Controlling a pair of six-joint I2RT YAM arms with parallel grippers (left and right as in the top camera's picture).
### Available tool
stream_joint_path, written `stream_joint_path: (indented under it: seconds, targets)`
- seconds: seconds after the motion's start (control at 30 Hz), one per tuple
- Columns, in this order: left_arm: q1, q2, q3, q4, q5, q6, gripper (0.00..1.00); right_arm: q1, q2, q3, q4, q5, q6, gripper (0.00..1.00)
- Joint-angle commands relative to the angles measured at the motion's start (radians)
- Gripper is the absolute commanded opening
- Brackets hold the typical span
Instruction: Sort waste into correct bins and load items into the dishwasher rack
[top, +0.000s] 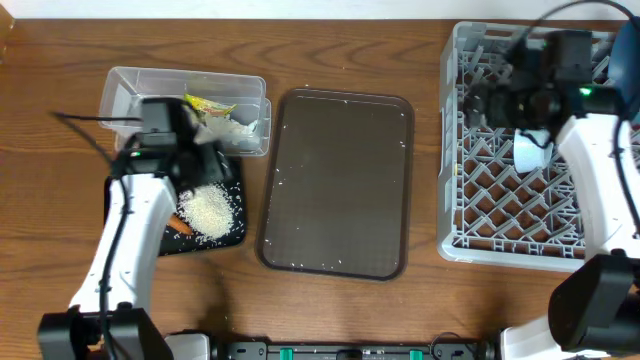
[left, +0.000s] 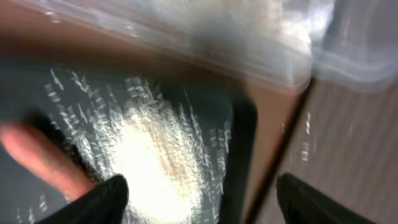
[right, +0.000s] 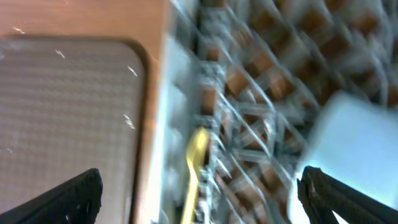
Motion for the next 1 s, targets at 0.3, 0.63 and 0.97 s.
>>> stream_joint_path:
  seconds: [0.3, 0.63, 0.97]
  targets:
    - [-0.013, -0.090, -0.006, -0.258, -0.003, -0.005, 0.85, -0.118, -0.010, 0.002, -0.257, 0.052, 0.033, 0.99]
    - [-0.013, -0.511, -0.179, -0.114, -0.003, 0.051, 0.85, -0.032, -0.301, -0.252, 0.027, 0.159, 0.045, 0.99]
    - [-0.013, -0.854, -0.283, -0.047, -0.002, 0.050, 0.92, 0.027, -0.824, -0.663, 0.331, 0.329, 0.209, 0.99]
